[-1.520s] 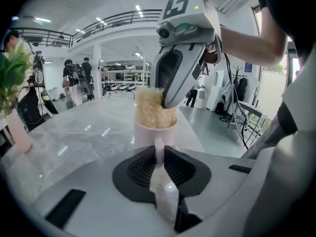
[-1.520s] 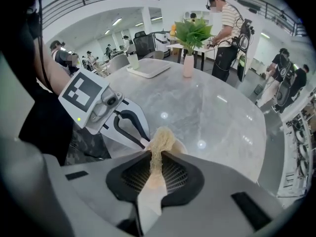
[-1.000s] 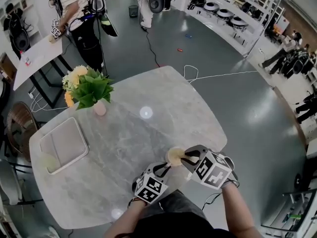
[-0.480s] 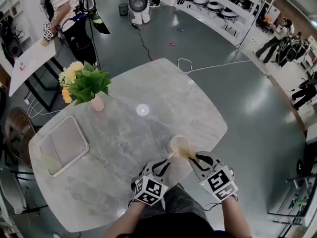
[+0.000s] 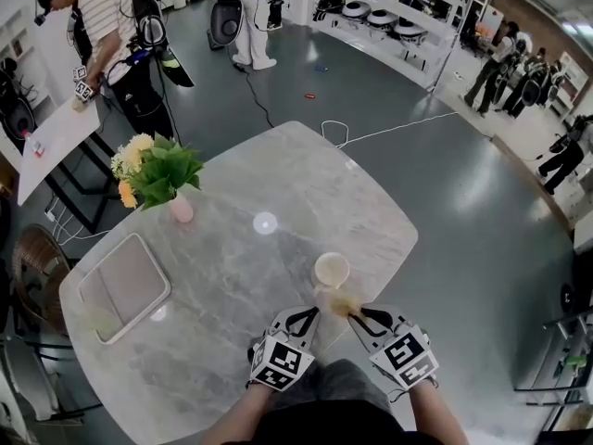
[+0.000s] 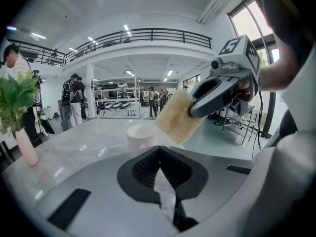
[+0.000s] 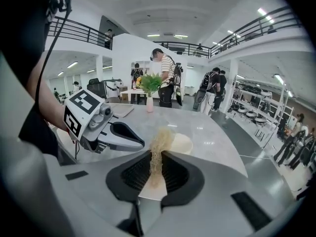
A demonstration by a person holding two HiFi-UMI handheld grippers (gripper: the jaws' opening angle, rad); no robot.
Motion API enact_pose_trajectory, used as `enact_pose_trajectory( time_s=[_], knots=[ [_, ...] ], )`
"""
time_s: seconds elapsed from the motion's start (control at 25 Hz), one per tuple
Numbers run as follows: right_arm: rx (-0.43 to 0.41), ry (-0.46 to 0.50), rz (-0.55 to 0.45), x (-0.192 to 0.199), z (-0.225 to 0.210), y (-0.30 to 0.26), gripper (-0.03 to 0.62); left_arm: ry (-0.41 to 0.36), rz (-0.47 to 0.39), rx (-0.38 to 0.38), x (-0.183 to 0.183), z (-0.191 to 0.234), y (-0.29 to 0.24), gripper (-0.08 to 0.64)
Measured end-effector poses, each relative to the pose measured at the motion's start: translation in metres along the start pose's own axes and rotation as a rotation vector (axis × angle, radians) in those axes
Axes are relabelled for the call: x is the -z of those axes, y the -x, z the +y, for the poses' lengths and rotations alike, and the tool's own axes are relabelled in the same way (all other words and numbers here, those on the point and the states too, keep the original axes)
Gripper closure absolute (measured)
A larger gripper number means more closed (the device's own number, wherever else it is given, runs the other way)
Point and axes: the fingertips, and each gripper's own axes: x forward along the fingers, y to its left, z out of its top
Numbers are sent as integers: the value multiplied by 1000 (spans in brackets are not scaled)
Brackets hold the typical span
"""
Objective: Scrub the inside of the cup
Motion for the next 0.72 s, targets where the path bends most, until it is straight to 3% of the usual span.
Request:
enact_pose_trajectory(
  time_s=[0.36,0.72],
  knots=[
    [-40,20,-37,7,15,21,532,29,12,-65,-1,-16,18,548],
    [-57,-5,-38,52,49,64,532,44,11,-76,9,-82,36,548]
  ],
)
